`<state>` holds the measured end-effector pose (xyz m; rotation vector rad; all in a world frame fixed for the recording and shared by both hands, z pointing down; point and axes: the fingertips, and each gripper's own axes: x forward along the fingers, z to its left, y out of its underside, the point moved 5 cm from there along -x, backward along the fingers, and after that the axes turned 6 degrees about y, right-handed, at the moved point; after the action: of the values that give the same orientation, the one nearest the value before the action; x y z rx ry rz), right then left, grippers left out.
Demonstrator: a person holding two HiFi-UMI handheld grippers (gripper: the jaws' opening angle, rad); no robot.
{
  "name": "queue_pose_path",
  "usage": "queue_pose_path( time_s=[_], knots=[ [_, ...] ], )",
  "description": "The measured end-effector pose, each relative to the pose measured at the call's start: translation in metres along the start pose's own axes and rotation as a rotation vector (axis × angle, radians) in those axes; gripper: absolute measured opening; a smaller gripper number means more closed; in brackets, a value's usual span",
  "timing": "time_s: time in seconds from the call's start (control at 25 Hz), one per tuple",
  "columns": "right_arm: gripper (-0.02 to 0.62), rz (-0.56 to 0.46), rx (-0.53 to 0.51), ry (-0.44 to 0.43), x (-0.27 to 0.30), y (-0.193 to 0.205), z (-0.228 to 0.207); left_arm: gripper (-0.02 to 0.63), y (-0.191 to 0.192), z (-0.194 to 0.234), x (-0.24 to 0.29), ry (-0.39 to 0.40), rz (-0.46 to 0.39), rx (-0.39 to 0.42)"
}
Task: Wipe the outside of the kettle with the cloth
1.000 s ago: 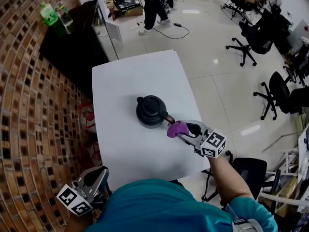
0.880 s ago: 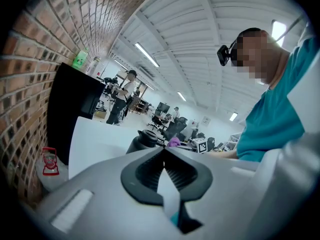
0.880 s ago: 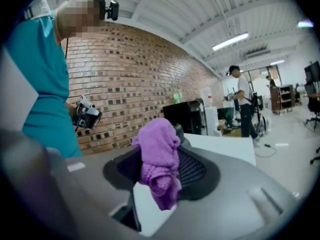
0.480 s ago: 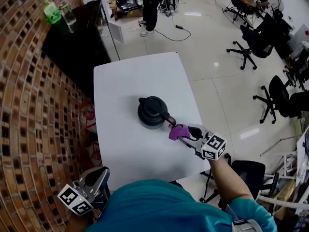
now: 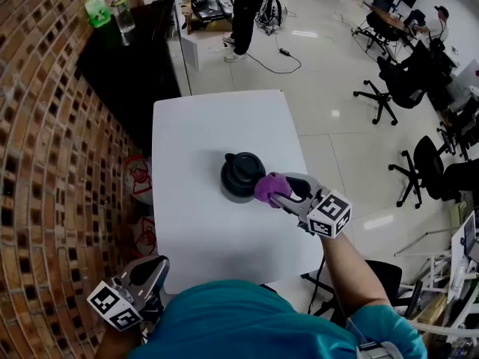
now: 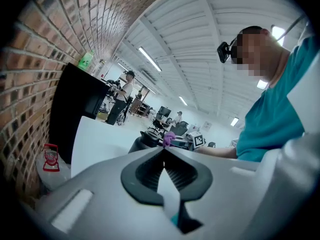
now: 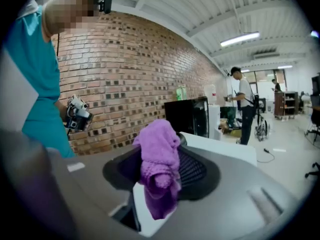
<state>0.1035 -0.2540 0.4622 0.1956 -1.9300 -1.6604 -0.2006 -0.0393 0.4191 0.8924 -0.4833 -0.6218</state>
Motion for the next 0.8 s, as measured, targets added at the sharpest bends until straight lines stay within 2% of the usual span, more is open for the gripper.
queue_pose_path(
  time_s=[0.24, 0.56, 0.72, 0.8],
  knots=[
    [0.183, 0.066, -0.081, 0.009, 0.01, -0.02, 0.001, 0.0, 0.002, 0.003, -0.012, -0.02, -0.03, -0.006],
    [0.183, 0.237, -0.217, 0.012, 0.018, -0.025, 0.003, 0.0, -0.001, 0.015, -0.026, -0.035, -0.072, -0.015],
    [0.183, 0.263, -0.173, -0.013, 0.015, -0.022, 0.001, 0.0, -0.001, 0.019, -0.029, -0.038, -0.084, -0.017],
    [0.183, 0.243, -0.081, -0.028, 0.014, -0.022, -0.005, 0.0, -0.001, 0.019, -0.029, -0.037, -0.086, -0.019]
  ],
)
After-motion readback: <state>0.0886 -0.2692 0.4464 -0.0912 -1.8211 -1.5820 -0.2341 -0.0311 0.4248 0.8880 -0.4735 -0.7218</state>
